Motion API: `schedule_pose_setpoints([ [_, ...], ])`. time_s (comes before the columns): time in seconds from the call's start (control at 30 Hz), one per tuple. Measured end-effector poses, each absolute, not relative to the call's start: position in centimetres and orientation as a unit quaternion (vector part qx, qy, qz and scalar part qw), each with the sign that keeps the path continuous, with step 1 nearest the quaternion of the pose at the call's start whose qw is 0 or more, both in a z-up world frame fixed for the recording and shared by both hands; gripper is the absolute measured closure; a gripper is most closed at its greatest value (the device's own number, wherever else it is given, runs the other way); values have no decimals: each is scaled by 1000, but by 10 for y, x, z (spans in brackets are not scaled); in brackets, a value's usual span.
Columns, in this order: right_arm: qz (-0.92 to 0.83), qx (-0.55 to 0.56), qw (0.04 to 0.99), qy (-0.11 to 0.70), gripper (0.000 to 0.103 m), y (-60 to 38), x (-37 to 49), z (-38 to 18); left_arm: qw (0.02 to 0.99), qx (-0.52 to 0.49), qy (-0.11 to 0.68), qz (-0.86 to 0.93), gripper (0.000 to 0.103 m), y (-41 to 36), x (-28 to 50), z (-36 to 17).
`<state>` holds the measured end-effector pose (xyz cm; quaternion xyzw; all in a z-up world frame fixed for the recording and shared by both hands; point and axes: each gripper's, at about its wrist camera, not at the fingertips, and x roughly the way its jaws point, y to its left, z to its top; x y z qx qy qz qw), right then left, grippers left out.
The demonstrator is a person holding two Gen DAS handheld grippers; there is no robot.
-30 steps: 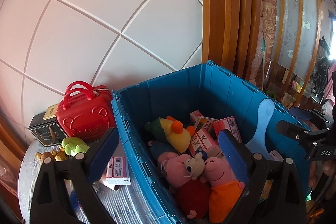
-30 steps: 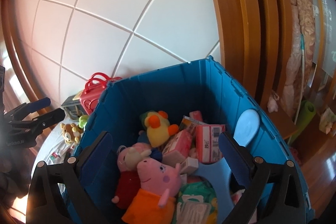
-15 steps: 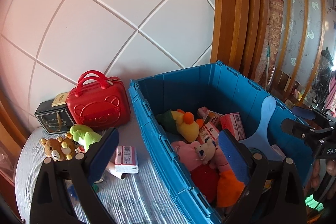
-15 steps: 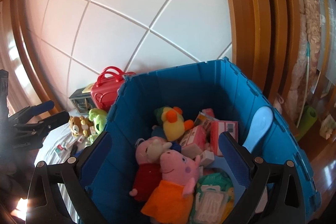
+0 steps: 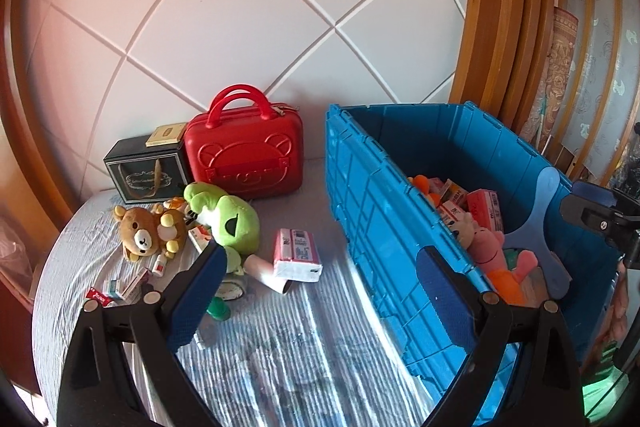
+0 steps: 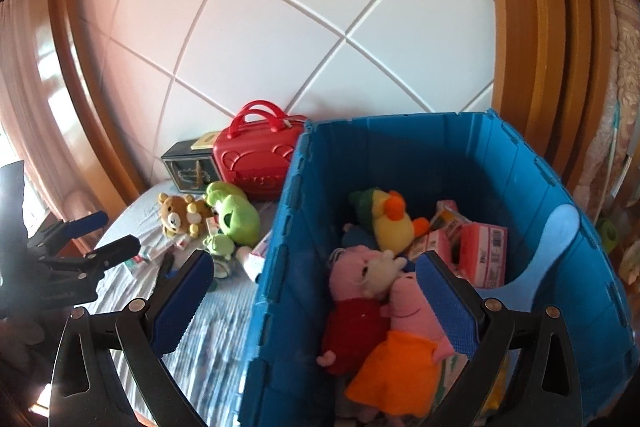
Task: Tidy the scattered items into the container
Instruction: 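Move both open tools back over the remaining items on the bed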
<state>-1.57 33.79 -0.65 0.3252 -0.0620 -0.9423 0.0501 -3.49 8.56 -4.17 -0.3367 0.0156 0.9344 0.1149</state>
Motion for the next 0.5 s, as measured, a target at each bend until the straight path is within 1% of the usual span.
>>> schedule_pose_setpoints([
  [0.3,-936,337,87,-44,0,252,-32,-12,53,-367,8,929,6,-12,-29,-75],
  [0.5,-928,357,103,-33,0,201,-45,-32,18,-395,1,919,6,-70,-31,-107],
])
